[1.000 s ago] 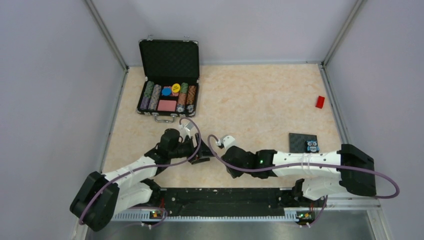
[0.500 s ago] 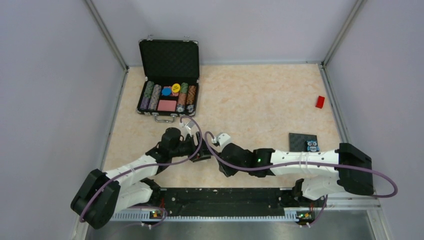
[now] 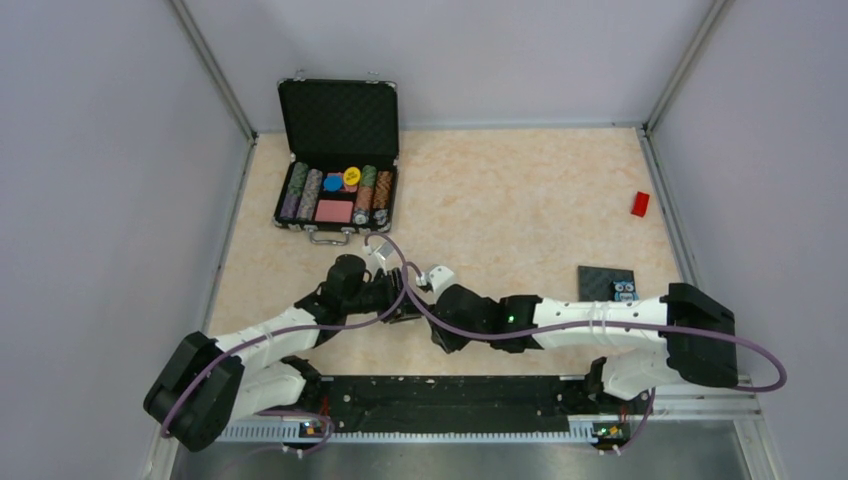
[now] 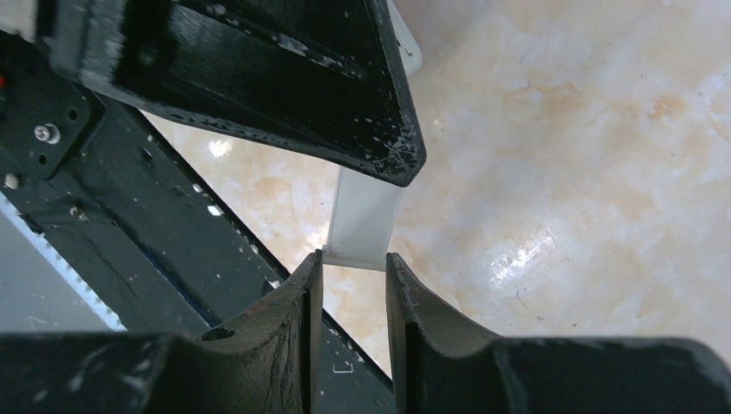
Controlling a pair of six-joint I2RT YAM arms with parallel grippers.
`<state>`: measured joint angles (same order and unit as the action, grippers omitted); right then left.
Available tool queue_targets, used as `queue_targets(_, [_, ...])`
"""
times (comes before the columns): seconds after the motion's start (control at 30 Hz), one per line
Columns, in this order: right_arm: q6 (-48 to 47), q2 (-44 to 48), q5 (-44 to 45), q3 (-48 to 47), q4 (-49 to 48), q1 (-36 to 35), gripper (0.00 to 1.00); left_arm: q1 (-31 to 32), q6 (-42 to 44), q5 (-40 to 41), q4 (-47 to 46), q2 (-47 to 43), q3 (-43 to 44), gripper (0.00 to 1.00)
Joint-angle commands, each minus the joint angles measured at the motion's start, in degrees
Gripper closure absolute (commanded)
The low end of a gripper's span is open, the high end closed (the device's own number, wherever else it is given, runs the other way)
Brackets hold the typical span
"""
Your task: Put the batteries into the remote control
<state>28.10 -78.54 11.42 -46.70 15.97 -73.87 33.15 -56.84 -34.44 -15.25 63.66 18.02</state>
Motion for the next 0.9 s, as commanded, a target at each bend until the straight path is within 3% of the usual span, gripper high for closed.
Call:
queue_targets(0.0, [-0.42, -0.28, -0.63, -3.20, -2.07, -0.40, 0.71, 0.16, 0.92, 0.75, -1.82, -0.63, 0.74, 0.63])
queue_targets(0.07, [-0.26, -0.50, -0.84, -3.35, -2.37, -0.39, 0.71, 0.21, 0.70, 0.70, -2.09, -0.51, 0.85, 0.76])
queue_targets(0.3, [0.51, -1.56, -1.21, -4.40, -2.60, -0.40, 0.70, 0.27, 0.72, 0.25, -1.89, 0.38, 1.13, 1.00])
queue_targets(0.43, [1.37, 0.33, 0.06, -4.48, -1.33, -0.34, 0.54, 0.25, -0.29, 2.10, 2.12, -1.44, 2.22, 1.00])
queue_targets(0.53, [-0.39, 3.77, 1.55, -4.54, 0.01, -0.40, 0.44, 0.20, -1.88, 6.67, 13.49, -3.23, 6.75, 1.00])
queue_targets(0.6, [-3.57, 6.75, 2.03, -4.41, 0.07, -0.42, 0.43, 0.12, -3.57, 12.36, 29.13, -3.64, 12.50, 1.00])
queue_targets(0.67, [-8.25, 8.65, 1.53, -4.35, -0.63, -0.55, 0.43, -0.16, -5.25, 14.83, 39.11, -3.07, 17.40, 1.00])
queue_targets(0.87, [-23.88, 13.02, 1.25, -0.94, -8.09, -4.21, 0.46, -1.00, -8.11, 10.91, 55.00, 2.25, 28.43, 1.00])
